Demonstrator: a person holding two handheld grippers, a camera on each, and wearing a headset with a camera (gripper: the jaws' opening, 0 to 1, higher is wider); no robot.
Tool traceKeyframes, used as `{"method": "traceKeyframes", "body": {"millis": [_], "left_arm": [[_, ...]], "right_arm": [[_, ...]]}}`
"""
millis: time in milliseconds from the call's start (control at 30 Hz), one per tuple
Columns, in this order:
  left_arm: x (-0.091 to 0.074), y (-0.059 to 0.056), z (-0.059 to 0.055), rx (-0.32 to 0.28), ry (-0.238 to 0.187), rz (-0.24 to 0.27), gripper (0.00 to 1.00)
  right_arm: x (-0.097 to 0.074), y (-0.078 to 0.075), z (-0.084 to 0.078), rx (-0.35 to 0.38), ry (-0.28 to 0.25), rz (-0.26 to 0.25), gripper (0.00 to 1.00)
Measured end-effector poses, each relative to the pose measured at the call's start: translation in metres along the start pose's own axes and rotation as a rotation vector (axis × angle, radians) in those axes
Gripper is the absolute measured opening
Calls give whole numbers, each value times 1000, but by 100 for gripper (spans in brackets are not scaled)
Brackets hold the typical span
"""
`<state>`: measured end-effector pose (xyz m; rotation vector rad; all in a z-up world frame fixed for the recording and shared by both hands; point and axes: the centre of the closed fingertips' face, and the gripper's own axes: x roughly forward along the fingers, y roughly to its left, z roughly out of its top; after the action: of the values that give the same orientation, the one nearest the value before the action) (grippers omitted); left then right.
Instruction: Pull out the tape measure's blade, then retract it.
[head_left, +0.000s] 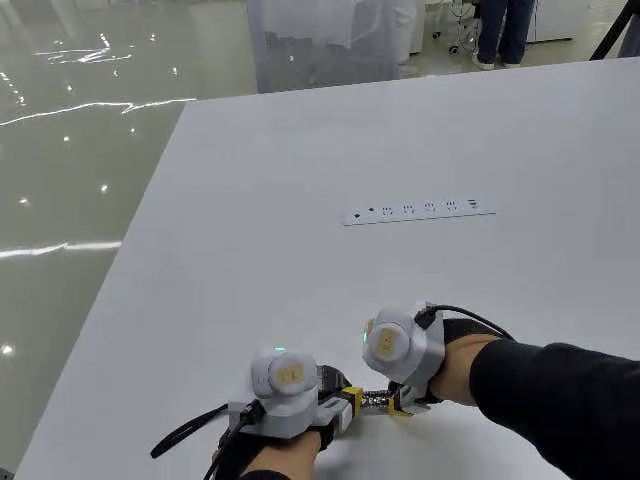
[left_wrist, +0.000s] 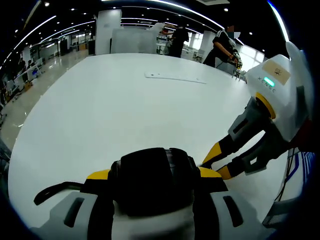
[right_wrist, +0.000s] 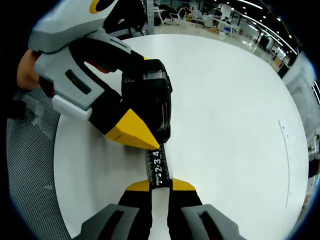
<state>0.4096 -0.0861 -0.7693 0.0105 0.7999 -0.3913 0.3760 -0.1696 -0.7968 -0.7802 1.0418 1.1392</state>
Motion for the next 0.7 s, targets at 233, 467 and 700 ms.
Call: {"method": "traceKeyframes", "body": {"millis": [233,467,700], "left_arm": [[0,0,0,1,-4,1,59],[1,-1,0,-1,-9,-1,59],[1,-1,1,-2,-8,-6,59]], "right_arm": [[1,1,1,-5,0,3,5],[1,1,3,-5,-5,5,5],[2,1,4,-8,-4,7,5]]}}
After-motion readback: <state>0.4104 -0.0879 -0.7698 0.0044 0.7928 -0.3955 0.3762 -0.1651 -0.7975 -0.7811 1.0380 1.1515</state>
